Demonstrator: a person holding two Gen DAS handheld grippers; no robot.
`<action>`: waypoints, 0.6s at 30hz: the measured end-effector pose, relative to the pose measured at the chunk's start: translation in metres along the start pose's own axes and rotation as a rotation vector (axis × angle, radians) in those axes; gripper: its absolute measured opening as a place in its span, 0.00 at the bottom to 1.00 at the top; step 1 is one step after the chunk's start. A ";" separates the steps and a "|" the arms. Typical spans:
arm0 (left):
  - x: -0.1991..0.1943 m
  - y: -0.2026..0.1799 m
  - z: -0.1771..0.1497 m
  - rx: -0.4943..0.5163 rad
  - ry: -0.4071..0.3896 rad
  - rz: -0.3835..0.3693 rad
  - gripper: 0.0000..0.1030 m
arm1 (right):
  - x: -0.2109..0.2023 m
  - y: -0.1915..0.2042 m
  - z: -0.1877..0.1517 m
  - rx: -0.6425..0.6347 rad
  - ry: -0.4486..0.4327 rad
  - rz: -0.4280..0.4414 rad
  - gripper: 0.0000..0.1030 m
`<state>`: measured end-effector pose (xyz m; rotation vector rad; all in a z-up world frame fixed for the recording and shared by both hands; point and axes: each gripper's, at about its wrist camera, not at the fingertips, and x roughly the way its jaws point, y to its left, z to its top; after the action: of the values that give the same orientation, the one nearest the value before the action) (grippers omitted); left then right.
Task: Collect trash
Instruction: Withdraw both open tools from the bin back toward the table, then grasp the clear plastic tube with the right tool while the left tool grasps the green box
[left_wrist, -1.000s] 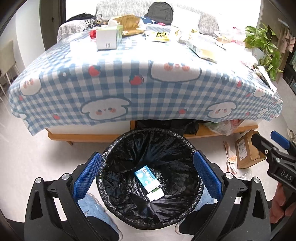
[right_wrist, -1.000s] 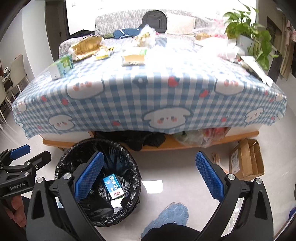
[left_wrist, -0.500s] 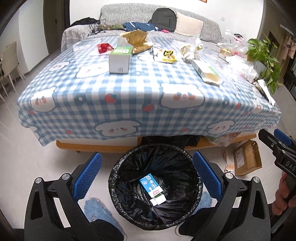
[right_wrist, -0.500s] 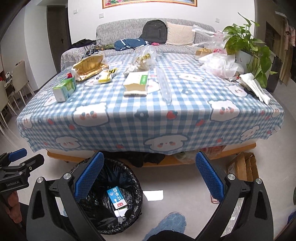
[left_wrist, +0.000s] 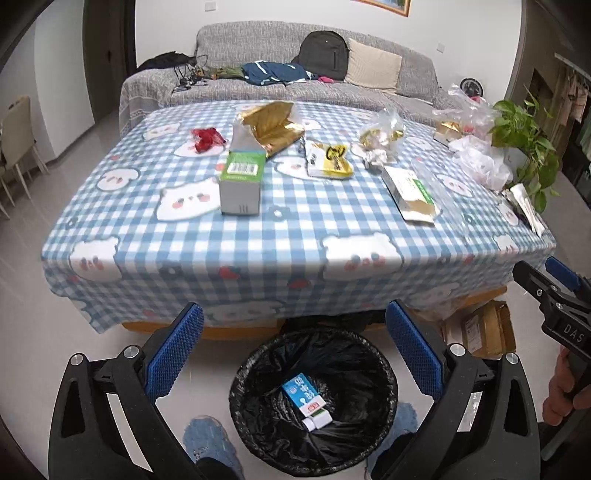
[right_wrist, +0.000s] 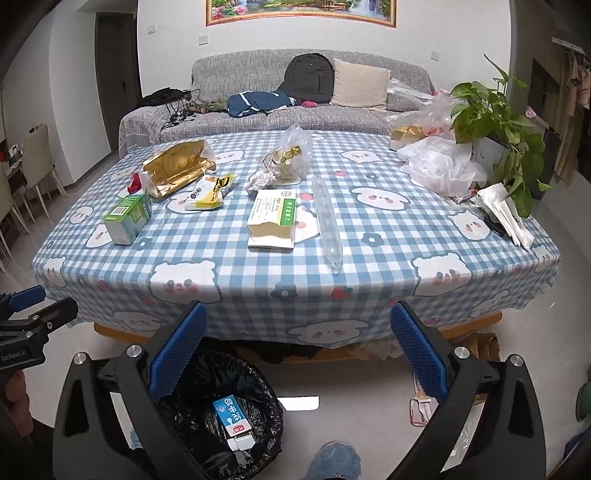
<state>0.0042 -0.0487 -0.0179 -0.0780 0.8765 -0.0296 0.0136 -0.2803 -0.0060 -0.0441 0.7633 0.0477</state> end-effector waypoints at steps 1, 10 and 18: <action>0.001 0.002 0.006 0.002 -0.003 0.004 0.94 | 0.004 0.001 0.005 -0.007 0.002 -0.002 0.93; 0.030 0.022 0.058 -0.009 0.006 0.029 0.94 | 0.053 -0.003 0.048 0.001 0.031 -0.006 0.93; 0.073 0.033 0.082 -0.017 0.044 0.033 0.94 | 0.100 -0.009 0.071 0.050 0.078 0.011 0.90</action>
<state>0.1141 -0.0158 -0.0241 -0.0791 0.9223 0.0076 0.1351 -0.2830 -0.0235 0.0063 0.8426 0.0372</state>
